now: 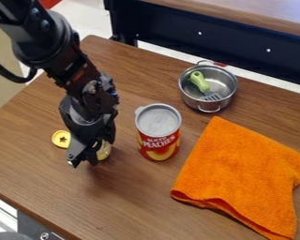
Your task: Draw a yellow comb to the right pot
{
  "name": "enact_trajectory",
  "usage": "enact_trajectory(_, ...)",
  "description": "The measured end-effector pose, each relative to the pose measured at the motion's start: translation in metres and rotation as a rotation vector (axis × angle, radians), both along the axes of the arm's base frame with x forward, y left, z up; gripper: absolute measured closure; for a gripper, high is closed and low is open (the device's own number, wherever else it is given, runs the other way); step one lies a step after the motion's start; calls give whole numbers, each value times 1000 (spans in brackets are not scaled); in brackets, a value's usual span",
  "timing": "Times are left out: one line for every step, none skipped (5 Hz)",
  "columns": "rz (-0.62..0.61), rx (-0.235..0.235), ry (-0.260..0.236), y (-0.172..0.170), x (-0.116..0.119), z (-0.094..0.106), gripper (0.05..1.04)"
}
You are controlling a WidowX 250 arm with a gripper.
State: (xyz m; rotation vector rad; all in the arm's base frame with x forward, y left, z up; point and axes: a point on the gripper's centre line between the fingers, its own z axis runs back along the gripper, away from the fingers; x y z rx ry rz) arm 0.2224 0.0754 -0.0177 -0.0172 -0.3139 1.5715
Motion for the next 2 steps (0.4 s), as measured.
enact_trajectory(-33,22,23,-1,-2,17,490)
enact_trajectory(-41,35,5,-2,-4,43,490)
